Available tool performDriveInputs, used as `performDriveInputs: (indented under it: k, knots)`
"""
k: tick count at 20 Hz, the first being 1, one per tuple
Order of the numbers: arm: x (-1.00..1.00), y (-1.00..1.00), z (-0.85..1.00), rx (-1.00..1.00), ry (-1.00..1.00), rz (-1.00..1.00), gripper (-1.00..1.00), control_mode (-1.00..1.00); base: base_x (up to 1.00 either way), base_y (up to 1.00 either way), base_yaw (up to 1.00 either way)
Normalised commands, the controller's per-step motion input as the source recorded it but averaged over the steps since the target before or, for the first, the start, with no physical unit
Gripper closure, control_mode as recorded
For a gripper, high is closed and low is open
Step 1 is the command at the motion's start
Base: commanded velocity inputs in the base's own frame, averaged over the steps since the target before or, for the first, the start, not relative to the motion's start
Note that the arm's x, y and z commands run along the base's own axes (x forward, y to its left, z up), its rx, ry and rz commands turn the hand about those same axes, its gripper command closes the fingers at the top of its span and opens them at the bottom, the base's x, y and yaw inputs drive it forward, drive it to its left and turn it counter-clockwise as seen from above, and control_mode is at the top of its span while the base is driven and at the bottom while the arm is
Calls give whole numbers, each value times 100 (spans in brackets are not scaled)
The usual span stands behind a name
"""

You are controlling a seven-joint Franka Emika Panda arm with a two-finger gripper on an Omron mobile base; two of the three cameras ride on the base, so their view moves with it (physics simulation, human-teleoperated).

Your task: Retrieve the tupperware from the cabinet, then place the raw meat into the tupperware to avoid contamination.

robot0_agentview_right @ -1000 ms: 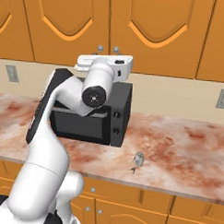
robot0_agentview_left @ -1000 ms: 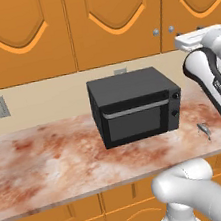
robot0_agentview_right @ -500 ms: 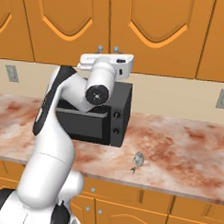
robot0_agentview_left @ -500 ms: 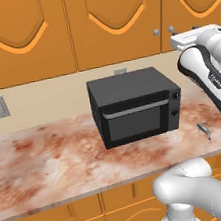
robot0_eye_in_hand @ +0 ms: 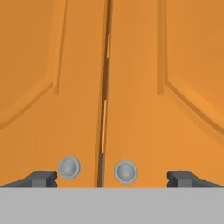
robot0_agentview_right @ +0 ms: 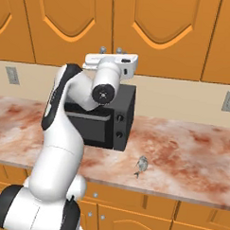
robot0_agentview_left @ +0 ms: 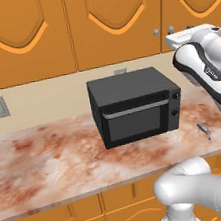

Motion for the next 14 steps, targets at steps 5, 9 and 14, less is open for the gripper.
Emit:
performDriveInputs:
  k: [5, 9, 14]
  knots:
    - [25, 0, -2, 0, 0, 2, -100, -100, 0, 0, 0]
    - [26, -2, -5, 0, 0, 3, -100, -100, 0, 0, 0]
    - [22, -7, -9, 0, -2, 4, -100, -100, 0, 0, 0]
